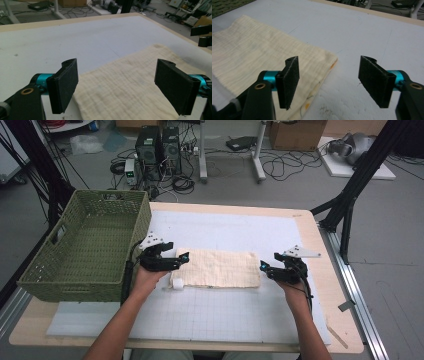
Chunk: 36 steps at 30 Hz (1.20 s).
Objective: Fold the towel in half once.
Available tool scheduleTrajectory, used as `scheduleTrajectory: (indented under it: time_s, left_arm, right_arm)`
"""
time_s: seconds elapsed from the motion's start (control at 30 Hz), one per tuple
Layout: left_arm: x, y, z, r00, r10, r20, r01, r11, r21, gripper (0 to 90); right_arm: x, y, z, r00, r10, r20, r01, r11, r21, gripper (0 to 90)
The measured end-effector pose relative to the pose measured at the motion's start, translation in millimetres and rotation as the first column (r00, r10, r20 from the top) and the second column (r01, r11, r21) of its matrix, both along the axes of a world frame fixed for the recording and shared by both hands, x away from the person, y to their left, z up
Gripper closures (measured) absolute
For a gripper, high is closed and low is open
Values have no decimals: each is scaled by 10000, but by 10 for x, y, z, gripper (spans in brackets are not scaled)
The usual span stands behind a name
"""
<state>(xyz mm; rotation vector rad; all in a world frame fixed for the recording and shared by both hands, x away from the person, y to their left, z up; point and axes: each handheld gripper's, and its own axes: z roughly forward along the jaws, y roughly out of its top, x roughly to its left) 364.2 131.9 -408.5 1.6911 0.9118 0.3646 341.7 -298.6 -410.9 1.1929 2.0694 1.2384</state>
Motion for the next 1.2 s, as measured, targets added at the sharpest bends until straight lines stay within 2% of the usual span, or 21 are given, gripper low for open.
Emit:
scheduleTrajectory:
  time_s: [0.07, 0.17, 0.33, 0.57, 0.73, 1.07, 1.2]
  left_arm:
    - [-61, 31, -17, 10000, -77, 4, 77, 9999, -143, 197]
    - [-145, 71, -46, 9998, -196, 22, 196, 9994, -291, 196]
    - [-213, 94, -54, 9992, -390, 56, 391, 9991, -176, 197]
    - [-282, 116, -61, 9987, -461, 226, 469, 9983, -353, 208]
    - [-330, 128, -91, 9989, -378, 283, 384, 9991, -194, 208]
    - [-413, 127, -126, 9985, -335, 433, 340, 9994, -106, 208]
    - [-412, 116, -142, 9986, -394, 350, 395, 9992, -28, 208]
  right_arm:
    - [-80, -30, -12, 9999, 133, 30, -133, 9999, 88, 272]
    - [-195, -43, -34, 9996, 289, 38, -288, 9996, -36, 205]
    - [-342, -42, -76, 9987, 508, 27, -508, 9986, -136, 125]
    - [-422, -58, -99, 9981, 578, 213, -571, 9978, -326, 120]
    - [-480, -70, -154, 9985, 523, 162, -512, 9969, -604, 119]
    - [-508, -105, -136, 9992, 235, 314, -222, 9990, -384, 116]
    - [-473, -102, -150, 9993, 223, 315, -210, 9989, -420, 116]
